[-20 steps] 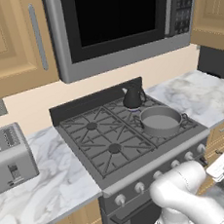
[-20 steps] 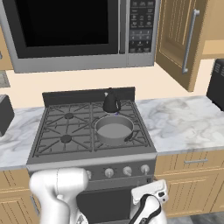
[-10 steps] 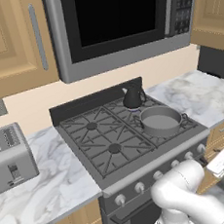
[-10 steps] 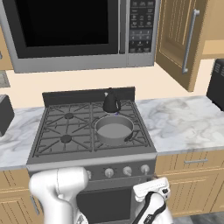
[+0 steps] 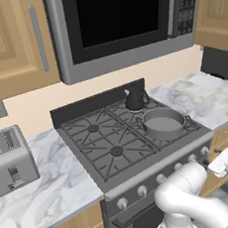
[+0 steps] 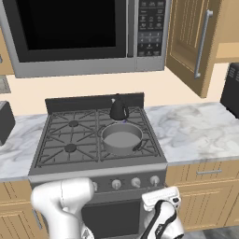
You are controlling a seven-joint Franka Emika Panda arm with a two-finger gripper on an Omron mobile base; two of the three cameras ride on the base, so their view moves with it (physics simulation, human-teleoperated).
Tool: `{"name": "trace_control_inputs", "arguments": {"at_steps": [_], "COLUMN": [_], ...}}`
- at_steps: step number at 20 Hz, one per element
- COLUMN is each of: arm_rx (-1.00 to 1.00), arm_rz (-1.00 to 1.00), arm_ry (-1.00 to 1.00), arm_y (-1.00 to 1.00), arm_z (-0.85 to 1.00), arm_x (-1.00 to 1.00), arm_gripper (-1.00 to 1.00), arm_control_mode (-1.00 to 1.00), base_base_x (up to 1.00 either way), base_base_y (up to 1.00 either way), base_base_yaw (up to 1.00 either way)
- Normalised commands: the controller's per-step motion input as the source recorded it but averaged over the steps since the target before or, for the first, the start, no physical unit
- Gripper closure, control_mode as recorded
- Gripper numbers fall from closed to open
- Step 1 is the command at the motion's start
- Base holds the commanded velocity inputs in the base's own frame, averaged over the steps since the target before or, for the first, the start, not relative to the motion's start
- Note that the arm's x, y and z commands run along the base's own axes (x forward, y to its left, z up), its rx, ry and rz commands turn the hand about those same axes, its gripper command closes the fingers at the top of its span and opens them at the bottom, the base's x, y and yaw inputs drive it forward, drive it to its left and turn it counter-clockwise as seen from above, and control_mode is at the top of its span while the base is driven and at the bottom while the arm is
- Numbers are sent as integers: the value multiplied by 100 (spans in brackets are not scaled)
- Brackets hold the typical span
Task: Pick the kettle from the cabinet and place it on a stove burner. Then pick the pot from the counter and place it on another stove burner. Finally, turn both burners on.
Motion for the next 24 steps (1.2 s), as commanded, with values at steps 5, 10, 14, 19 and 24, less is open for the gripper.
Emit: {"name": "trace_control_inputs", "arguments": {"at_steps": [5, 10, 14, 19, 24], "arm_rx": [1, 0, 0, 0, 0], "arm_rz": [0, 0, 0, 0, 0], "arm_ry": [3, 1, 0, 0, 0], "arm_y": [1, 0, 0, 0, 0], "arm_z": [0, -6, -5, 0, 0], "arm_x": [17, 7, 2, 7, 9], "arm_gripper": [-100, -100, -100, -100, -100], "arm_control_mode": [-100, -100, -100, -100, -100], "base_base_x": [0, 0, 0, 0, 0], "base_base_y": [0, 0, 0, 0, 0], "base_base_yaw": [0, 0, 0, 0, 0]}}
